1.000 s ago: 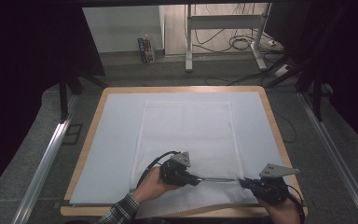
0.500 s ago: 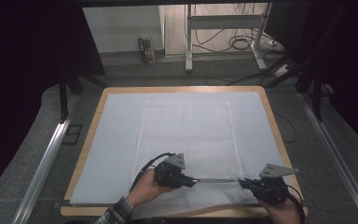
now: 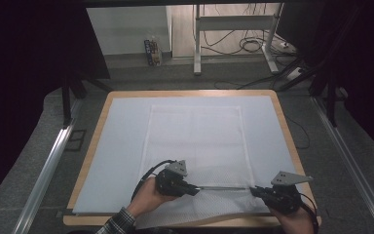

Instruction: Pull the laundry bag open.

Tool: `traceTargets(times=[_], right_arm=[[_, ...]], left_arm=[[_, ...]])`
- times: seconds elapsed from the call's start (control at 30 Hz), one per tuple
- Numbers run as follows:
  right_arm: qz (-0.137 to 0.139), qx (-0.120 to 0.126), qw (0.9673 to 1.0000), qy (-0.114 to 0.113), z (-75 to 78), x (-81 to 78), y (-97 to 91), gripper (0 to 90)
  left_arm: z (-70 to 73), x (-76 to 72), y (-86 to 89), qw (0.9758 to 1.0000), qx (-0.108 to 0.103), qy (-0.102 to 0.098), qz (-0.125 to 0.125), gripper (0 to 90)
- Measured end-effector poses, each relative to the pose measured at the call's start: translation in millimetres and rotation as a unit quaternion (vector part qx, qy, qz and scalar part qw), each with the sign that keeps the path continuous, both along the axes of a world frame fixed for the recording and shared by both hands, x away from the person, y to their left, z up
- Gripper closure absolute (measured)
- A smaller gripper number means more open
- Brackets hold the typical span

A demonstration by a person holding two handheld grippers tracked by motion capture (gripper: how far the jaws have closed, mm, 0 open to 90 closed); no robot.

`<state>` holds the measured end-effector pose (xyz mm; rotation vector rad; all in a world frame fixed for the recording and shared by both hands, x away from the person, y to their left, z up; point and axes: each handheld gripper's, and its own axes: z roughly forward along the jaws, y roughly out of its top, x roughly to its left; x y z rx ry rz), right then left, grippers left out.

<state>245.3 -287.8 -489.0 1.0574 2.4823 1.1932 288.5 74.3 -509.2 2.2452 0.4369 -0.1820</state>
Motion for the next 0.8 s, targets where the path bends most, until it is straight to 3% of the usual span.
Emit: traceTargets(times=[0.8], right_arm=[[-0.009, 0.004, 0.9999, 0.005, -0.4, 0.8, -1.6, 85.7]], left_arm=[[-3.3, -4.3, 27.3, 0.9998, 0.003, 0.012, 0.017, 87.5]])
